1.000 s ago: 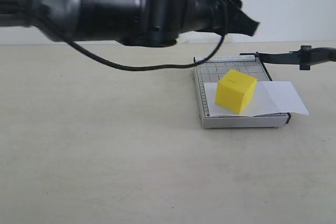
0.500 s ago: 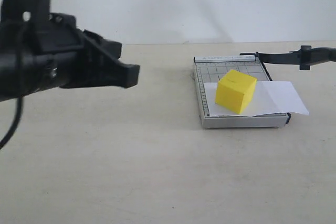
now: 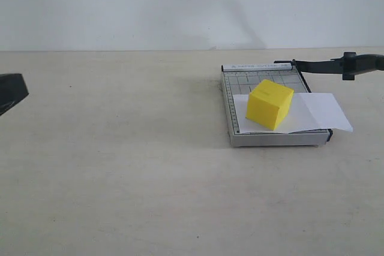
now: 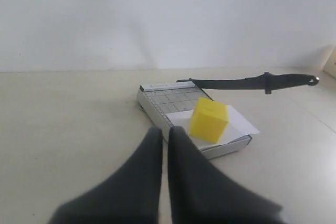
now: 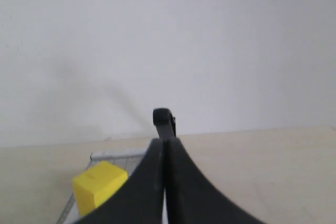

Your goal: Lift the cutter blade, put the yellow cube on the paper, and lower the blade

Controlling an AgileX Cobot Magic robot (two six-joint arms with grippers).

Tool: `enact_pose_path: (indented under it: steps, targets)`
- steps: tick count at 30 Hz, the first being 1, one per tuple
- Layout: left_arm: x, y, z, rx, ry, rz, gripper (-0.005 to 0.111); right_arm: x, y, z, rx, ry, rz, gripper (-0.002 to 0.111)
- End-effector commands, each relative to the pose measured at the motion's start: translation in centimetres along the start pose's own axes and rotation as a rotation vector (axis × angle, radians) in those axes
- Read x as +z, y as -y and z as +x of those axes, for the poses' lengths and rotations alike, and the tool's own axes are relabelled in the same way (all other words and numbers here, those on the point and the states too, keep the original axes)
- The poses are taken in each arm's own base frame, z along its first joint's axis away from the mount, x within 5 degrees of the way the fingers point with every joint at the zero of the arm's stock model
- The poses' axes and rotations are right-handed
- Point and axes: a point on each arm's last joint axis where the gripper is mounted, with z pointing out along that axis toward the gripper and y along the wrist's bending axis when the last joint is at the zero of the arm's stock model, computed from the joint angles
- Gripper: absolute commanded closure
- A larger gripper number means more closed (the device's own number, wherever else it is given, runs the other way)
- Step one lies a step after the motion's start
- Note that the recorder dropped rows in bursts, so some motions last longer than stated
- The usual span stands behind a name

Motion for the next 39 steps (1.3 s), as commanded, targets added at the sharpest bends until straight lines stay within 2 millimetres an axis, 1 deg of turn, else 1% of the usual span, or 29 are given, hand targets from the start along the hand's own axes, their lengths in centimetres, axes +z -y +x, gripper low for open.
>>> enact_pose_path:
  steps: [1,5,7,8,9,10,12,13,14,16,17,19,21,24,26,29,31,34,36,39]
  targets:
    - [-1.8,0.3,1.6,-0.058,0.060,0.036,0.102,0.0,0.0,-0.5,0.169,0.052,-0.002,0.108]
    - [-2.8,0.2,2.1,-0.071,0.103,0.033,0.102,0.0,0.0,-0.5,0.278,0.055,-0.005,0.108]
    - [-3.0,0.2,2.2,-0.073,0.112,0.033,0.102,0.0,0.0,-0.4,0.284,0.039,-0.003,0.108]
    - [-3.1,0.2,2.3,-0.074,0.117,0.034,0.102,0.0,0.0,-0.1,0.284,0.005,0.001,0.107]
    - [-3.1,0.3,2.3,-0.074,0.119,0.041,0.102,0.0,0.0,0.1,0.284,-0.030,0.005,0.104]
    - [-3.1,0.3,2.3,-0.074,0.124,0.047,0.102,-0.1,-0.1,-0.2,0.282,-0.064,0.006,0.098]
    - [-3.1,0.6,2.3,-0.072,0.129,0.072,0.102,-0.1,-0.3,-0.9,0.276,-0.091,0.005,0.082]
    - [-3.1,0.7,2.3,-0.071,0.130,0.082,0.102,-0.1,-0.3,-1.4,0.276,-0.092,0.004,0.069]
    - [-3.1,0.8,2.4,-0.070,0.128,0.088,0.102,0.0,-0.4,-1.9,0.278,-0.099,0.003,0.054]
    - [-3.1,0.9,2.4,-0.069,0.131,0.097,0.102,0.4,-0.6,-3.3,0.271,-0.135,0.007,0.032]
    - [-3.1,0.9,2.4,-0.069,0.132,0.099,0.102,0.6,-0.7,-3.7,0.269,-0.172,0.011,0.030]
    - [-3.1,0.9,2.4,-0.069,0.132,0.099,0.102,1.4,-0.9,-5.2,0.238,-0.256,0.021,0.033]
    - [-3.1,0.9,2.4,-0.069,0.132,0.099,0.102,2.5,-1.1,-6.5,0.169,-0.344,0.025,0.034]
    - [-3.1,0.9,2.4,-0.069,0.132,0.099,0.102,4.8,-1.4,-8.4,0.075,-0.497,0.022,0.034]
    - [-3.1,0.9,2.4,-0.069,0.132,0.099,0.102,6.9,-1.6,-9.6,0.045,-0.602,0.020,0.034]
    - [-3.1,0.9,2.4,-0.069,0.133,0.103,0.102,10.5,-1.8,-11.0,0.020,-0.722,0.018,0.034]
    - [-3.1,0.9,2.4,-0.062,0.134,0.103,0.102,13.1,-1.9,-11.6,0.011,-0.777,0.018,0.034]
    - [-3.1,0.9,2.4,-0.053,0.134,0.102,0.102,16.0,-2.0,-12.0,-0.012,-0.840,0.008,0.034]
    - [-3.1,0.9,2.4,-0.041,0.135,0.101,0.102,18.0,-1.9,-11.8,-0.035,-0.906,0.005,0.034]
    - [-3.1,0.9,2.4,-0.035,0.135,0.101,0.102,20.5,-1.8,-11.0,-0.046,-1.017,0.008,0.034]
